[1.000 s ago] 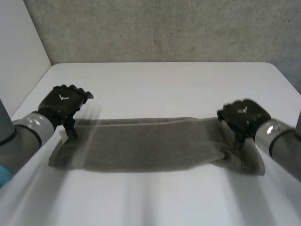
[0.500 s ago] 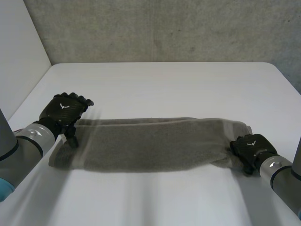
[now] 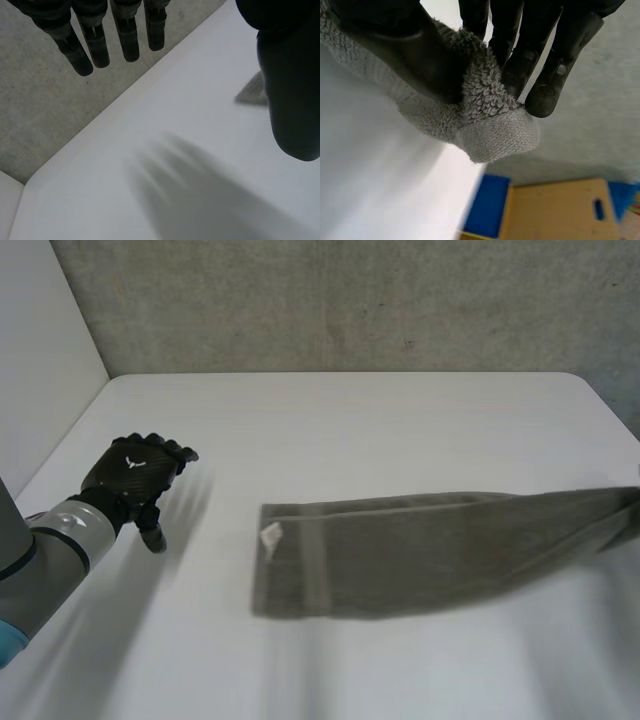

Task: Fold the towel.

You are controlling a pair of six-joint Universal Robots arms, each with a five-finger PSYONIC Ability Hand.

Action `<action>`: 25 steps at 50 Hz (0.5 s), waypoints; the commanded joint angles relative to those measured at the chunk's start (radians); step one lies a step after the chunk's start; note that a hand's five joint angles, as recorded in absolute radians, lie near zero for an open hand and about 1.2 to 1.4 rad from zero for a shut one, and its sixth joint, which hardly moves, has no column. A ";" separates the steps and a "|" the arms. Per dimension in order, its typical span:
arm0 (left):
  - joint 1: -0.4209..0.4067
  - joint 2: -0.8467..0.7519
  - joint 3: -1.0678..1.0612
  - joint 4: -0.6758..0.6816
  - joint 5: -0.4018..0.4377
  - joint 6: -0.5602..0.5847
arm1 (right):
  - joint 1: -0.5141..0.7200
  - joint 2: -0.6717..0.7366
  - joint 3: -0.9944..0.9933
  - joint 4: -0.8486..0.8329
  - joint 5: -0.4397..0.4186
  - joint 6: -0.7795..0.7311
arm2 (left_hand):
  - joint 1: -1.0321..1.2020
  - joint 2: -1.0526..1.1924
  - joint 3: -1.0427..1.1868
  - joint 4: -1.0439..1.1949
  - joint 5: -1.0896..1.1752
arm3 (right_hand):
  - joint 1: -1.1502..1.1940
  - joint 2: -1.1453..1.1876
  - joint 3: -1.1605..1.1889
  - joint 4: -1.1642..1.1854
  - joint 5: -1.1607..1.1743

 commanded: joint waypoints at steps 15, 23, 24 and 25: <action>-0.006 0.043 0.017 -0.006 -0.004 -0.045 | 0.709 0.065 -0.294 0.106 0.002 0.079 | -0.092 -0.083 -0.073 -0.085 -0.229 | 0.059 0.123 0.062 0.058 0.059; -0.016 0.052 0.012 -0.009 -0.004 -0.050 | 0.967 0.194 -0.251 0.120 -0.002 0.062 | -0.092 -0.083 -0.073 -0.085 -0.229 | -0.019 0.045 -0.016 -0.020 -0.019; -0.025 0.053 0.017 -0.009 -0.004 -0.051 | 0.983 0.227 -0.245 0.120 -0.001 0.059 | -0.092 -0.083 -0.073 -0.085 -0.229 | -0.214 -0.150 -0.211 -0.214 -0.214; -0.040 0.053 0.020 -0.009 -0.004 -0.051 | 0.993 0.253 -0.242 0.120 0.002 0.059 | -0.092 -0.083 -0.073 -0.085 -0.229 | -0.518 -0.454 -0.515 -0.519 -0.518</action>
